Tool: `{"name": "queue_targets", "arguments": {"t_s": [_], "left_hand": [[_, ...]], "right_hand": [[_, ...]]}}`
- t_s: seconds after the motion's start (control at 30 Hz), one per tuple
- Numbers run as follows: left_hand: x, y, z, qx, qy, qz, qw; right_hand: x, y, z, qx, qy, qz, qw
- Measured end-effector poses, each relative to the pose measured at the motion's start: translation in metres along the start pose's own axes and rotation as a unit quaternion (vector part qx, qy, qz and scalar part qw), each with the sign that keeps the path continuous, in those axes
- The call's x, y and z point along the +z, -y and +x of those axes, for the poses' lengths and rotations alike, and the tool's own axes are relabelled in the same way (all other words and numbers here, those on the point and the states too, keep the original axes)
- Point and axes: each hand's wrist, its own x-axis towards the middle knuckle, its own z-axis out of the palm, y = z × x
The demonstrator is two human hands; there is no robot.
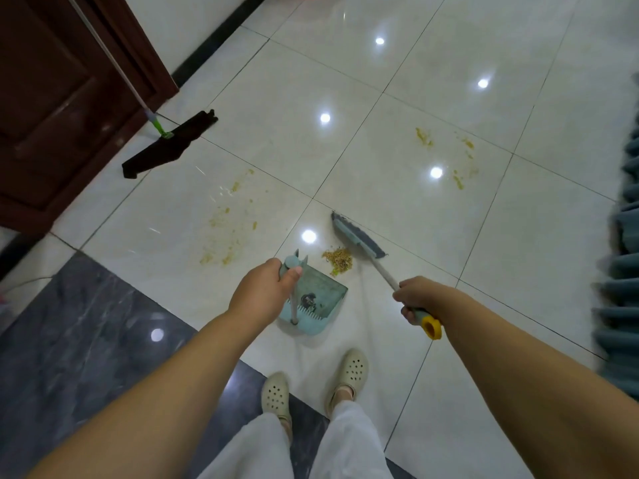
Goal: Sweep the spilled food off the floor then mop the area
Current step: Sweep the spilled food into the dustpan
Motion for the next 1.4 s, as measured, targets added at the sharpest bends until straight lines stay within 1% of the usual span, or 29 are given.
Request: {"name": "queue_targets", "arguments": {"t_s": [0.2, 0.37, 0.47, 0.6, 0.83, 0.97, 1.13, 1.27, 1.4], "left_hand": [[0.001, 0.018, -0.009, 0.009, 0.008, 0.027, 1.000], [0.001, 0.032, -0.024, 0.017, 0.021, 0.034, 0.999], [0.003, 0.042, -0.037, 0.019, 0.034, 0.026, 0.999], [0.004, 0.049, -0.046, 0.029, 0.041, 0.022, 0.999], [-0.006, 0.069, -0.056, 0.032, 0.056, 0.026, 0.998], [-0.015, 0.087, -0.060, 0.032, 0.068, 0.026, 0.997], [-0.022, 0.098, -0.065, 0.020, 0.088, 0.030, 0.995], [-0.027, 0.099, -0.067, 0.030, 0.111, 0.032, 0.993], [-0.028, 0.103, -0.066, 0.030, 0.111, 0.035, 0.993]], "right_hand": [[0.034, -0.019, -0.028, 0.029, 0.043, -0.070, 0.996], [0.029, -0.024, -0.071, 0.070, 0.100, -0.061, 0.991], [0.020, -0.023, -0.098, 0.063, 0.113, -0.058, 0.990], [0.033, -0.015, -0.113, 0.020, 0.097, -0.111, 0.989], [0.077, 0.005, -0.085, -0.055, 0.025, -0.225, 0.973], [0.095, -0.003, -0.074, -0.036, -0.005, -0.256, 0.966], [0.100, -0.025, -0.077, 0.012, -0.017, -0.237, 0.971], [0.088, -0.021, -0.088, 0.010, -0.014, -0.229, 0.973], [0.076, -0.019, -0.092, 0.007, -0.018, -0.232, 0.973]]}}
